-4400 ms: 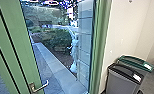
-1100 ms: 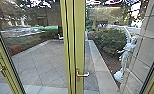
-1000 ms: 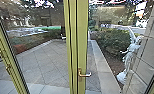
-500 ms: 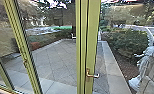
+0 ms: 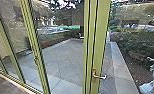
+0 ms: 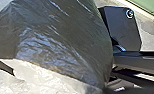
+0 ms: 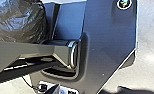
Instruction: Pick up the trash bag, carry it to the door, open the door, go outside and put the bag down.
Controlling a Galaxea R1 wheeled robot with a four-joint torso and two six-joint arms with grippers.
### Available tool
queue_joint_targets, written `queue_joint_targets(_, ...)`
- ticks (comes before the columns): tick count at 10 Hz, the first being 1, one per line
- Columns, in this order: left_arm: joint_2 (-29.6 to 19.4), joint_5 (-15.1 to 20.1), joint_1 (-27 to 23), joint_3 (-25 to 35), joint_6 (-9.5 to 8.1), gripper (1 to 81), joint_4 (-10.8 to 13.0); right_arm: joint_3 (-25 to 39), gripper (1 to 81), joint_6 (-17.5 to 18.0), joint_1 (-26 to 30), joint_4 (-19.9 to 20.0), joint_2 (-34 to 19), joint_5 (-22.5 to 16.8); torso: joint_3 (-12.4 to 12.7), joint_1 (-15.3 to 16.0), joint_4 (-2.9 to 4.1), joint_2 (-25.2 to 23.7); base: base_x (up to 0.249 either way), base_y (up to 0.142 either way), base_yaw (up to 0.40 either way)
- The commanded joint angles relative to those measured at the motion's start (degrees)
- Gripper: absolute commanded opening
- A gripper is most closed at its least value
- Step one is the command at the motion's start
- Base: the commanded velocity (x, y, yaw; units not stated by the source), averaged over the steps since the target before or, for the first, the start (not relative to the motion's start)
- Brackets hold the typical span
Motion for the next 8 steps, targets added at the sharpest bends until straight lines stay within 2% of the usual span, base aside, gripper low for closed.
queue_joint_targets(1,-0.1,3.8,-2.6,0.1,0.44,1.0,0.6,0.3,81.1,-0.2,2.1,0.2,-0.4,-3.4,0.0,0.0,0.0,0.0,0.0,0.0,0.116)
queue_joint_targets(4,-0.2,3.8,-2.6,0.1,0.44,1.0,-0.1,0.2,81.1,-0.1,2.1,0.2,-0.4,-3.4,0.0,0.0,0.0,0.0,0.0,0.0,-0.063)
queue_joint_targets(5,-0.1,3.8,-2.6,0.1,0.44,1.0,0.0,0.2,81.1,-0.1,2.1,0.3,-0.4,-3.4,0.0,0.0,0.0,0.0,0.0,-0.138,0.0)
queue_joint_targets(8,0.0,3.8,-2.6,0.1,0.18,1.0,0.0,0.2,81.1,-0.1,2.5,0.2,-0.3,-3.4,0.0,0.0,0.0,0.0,0.0,0.0,0.0)
